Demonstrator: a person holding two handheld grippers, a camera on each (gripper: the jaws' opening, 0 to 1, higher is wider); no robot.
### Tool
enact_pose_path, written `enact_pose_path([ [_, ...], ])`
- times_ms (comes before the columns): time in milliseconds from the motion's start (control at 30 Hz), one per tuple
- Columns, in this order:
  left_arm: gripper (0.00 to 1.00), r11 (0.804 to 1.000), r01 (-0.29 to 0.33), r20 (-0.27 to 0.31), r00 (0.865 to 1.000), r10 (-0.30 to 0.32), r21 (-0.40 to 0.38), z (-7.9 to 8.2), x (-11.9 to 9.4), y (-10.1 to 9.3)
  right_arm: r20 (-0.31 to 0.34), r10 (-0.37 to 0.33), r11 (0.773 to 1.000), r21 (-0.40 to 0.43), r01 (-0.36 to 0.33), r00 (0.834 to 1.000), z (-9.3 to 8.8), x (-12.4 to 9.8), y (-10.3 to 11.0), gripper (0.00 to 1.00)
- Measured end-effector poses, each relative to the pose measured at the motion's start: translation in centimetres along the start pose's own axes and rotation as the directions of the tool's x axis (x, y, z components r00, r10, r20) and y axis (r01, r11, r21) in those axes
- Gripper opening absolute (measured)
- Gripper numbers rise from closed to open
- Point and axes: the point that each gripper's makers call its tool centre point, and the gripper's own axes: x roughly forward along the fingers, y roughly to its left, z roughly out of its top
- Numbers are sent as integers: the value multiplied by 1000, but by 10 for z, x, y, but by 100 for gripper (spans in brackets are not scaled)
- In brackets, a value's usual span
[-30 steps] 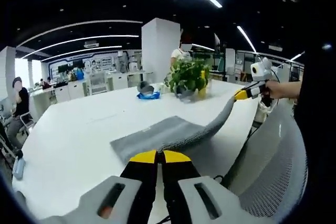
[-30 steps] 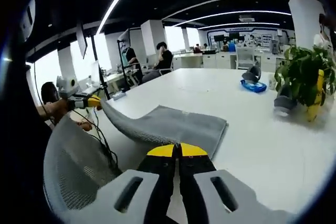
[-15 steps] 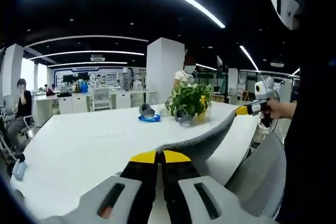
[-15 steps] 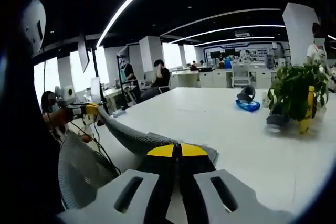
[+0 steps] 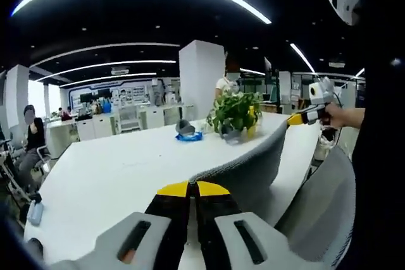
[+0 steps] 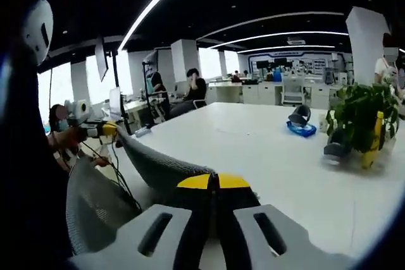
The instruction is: Fold the towel on the table until its edges align and the towel forms a compact rectangular stack.
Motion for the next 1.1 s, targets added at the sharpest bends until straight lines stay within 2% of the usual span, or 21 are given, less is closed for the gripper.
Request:
enact_pose_path([
  [100, 2, 999, -30, -53, 998, 32, 40, -11, 10, 11, -12, 3, 1000, 7, -3, 1000, 0, 9, -4, 0],
  [167, 2, 999, -20, -72, 997, 23, 50, -15, 18, 15, -41, -1, 1000, -2, 1, 999, -4, 17, -8, 0],
  [200, 2, 999, -17, -80, 997, 21, 49, -17, 21, 16, -87, -12, 1000, -29, 10, 996, -12, 21, -13, 0],
  [333, 2, 995, 24, -148, 989, -10, 94, -31, 37, 19, -180, -11, 998, -68, -2, 984, -29, 38, -24, 0],
  [467, 2, 994, 39, -209, 978, -16, 105, -47, 51, 27, -223, 11, 998, -59, -24, 975, -40, 52, -33, 0],
  [633, 2, 992, 73, -253, 966, -44, 106, -66, 71, 37, -272, 32, 996, -75, -54, 962, -57, 75, -49, 0],
  [833, 3, 987, 127, -321, 943, -89, 99, -91, 103, 46, -371, 64, 997, -23, -78, 926, -89, 102, -73, 0],
  [900, 3, 984, 136, -343, 935, -90, 111, -98, 110, 50, -389, 71, 997, -11, -81, 919, -94, 108, -77, 0],
  [967, 3, 982, 147, -364, 926, -96, 114, -106, 119, 53, -425, 75, 995, -30, -96, 902, -103, 116, -83, 0],
  [1000, 3, 982, 154, -374, 922, -103, 108, -111, 125, 56, -455, 74, 994, -43, -105, 887, -111, 120, -88, 0],
  [1100, 3, 982, 166, -415, 903, -114, 91, -125, 138, 63, -491, 75, 993, -42, -110, 868, -120, 134, -95, 0],
])
